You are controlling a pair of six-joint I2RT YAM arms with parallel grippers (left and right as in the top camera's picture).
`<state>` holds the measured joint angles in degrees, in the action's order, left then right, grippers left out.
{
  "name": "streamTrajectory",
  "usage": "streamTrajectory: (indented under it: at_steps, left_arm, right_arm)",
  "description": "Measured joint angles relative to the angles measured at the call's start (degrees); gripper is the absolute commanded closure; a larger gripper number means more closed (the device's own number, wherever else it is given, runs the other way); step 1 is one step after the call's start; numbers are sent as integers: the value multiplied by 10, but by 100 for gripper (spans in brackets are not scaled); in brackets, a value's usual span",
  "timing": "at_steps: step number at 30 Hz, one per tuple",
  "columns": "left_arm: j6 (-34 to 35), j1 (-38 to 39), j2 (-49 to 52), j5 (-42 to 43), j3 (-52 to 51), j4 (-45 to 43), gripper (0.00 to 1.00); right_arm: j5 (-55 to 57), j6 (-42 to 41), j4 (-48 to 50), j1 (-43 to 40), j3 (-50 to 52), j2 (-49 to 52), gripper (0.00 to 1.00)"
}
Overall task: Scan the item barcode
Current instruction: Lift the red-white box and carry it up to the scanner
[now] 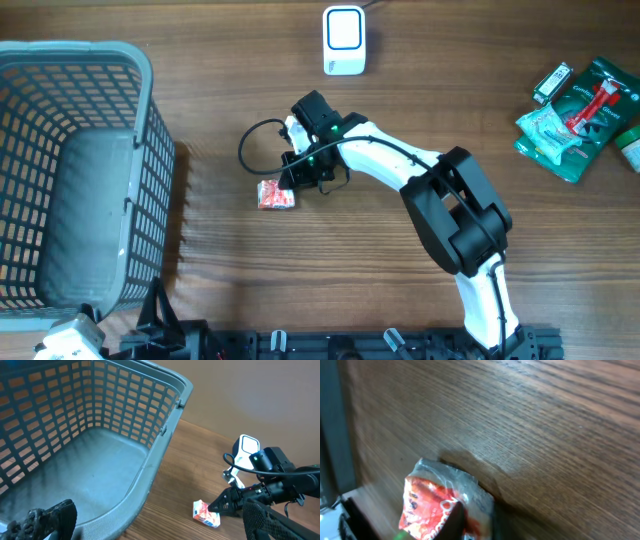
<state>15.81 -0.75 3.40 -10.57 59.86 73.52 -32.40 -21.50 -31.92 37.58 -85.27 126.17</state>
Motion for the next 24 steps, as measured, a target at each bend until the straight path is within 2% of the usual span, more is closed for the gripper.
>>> streamTrajectory:
  at_steps: [5, 6, 9, 12, 14, 19, 24]
  left_arm:
    - [0, 0, 0, 0, 0, 0, 0]
    - [0, 0, 0, 0, 0, 0, 0]
    - [0, 0, 0, 0, 0, 0, 0]
    - [0, 1, 0, 0, 0, 0, 0]
    - [0, 1, 0, 0, 0, 0, 0]
    - [0, 1, 0, 0, 0, 0, 0]
    - [0, 1, 0, 0, 0, 0, 0]
  right_arm:
    - [-29, -43, -54, -29, -4, 2, 96]
    - [-46, -84, -110, -54, -7, 2, 96]
    - [-125, -113, -280, -155, -13, -2, 96]
    - [-205, -106, -491, -275, -9, -12, 96]
    - [-222, -81, -573, -330, -8, -15, 96]
    - [-224, -8, -602, -383, -6, -21, 96]
    - [-148, 85, -603, -389, -6, -22, 96]
